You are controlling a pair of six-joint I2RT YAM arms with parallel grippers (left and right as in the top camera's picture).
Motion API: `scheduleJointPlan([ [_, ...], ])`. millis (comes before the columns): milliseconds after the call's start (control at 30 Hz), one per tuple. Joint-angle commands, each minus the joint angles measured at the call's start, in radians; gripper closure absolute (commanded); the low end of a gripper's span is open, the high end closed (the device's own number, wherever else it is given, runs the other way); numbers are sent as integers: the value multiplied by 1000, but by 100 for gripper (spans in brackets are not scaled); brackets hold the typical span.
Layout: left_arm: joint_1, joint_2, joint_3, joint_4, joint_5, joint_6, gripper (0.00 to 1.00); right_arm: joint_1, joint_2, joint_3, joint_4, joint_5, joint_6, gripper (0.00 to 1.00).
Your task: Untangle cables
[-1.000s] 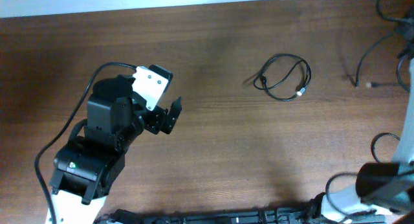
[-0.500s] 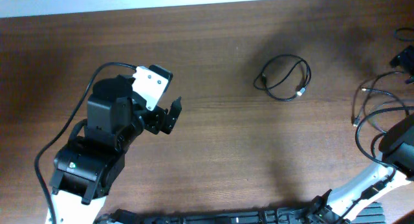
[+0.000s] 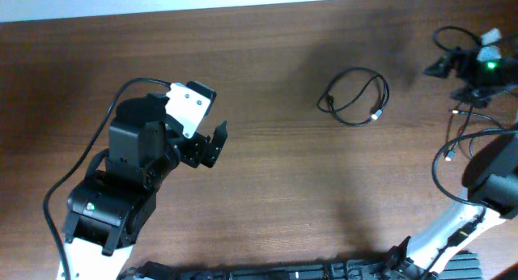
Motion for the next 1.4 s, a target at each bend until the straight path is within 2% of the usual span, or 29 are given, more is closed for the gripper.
scheduleJointPlan([
  [0, 6, 0, 5, 1, 11, 15, 1, 116, -15, 9, -3, -35, -18, 0],
  [300, 6, 0, 5, 2, 11, 15, 1, 422, -12, -6, -14, -24, -18, 0],
  [367, 6, 0, 5, 1, 11, 15, 1, 472, -12, -34, 16, 87, 136, 0],
  [500, 6, 0, 5, 2, 11, 15, 1, 523, -11, -69, 31, 239, 327, 0],
  [567, 6, 0, 5, 1, 11, 15, 1, 537, -11, -90, 43, 288, 387, 0],
  [700, 6, 0, 5, 2, 11, 15, 1, 580, -11, -173, 111, 287, 406, 1],
  [733, 6, 0, 5, 2, 11, 15, 1, 595, -11, -206, 163, 288, 406, 23],
  [767, 6, 0, 5, 2, 11, 15, 1, 603, -11, -234, 207, 287, 418, 35],
  [833, 6, 0, 5, 1, 11, 15, 1, 612, -11, -276, 266, 287, 491, 48],
  [867, 6, 0, 5, 2, 11, 15, 1, 616, -11, -307, 300, 288, 516, 58],
  [933, 6, 0, 5, 1, 10, 15, 1, 615, -11, -348, 343, 288, 529, 87],
  [967, 6, 0, 5, 1, 11, 15, 1, 615, -11, -349, 343, 288, 529, 96],
  [1233, 6, 0, 5, 2, 11, 15, 1, 600, -52, -311, 327, 288, 515, 96],
  [1367, 6, 0, 5, 1, 11, 15, 1, 536, -122, -121, 224, 423, 497, 96],
])
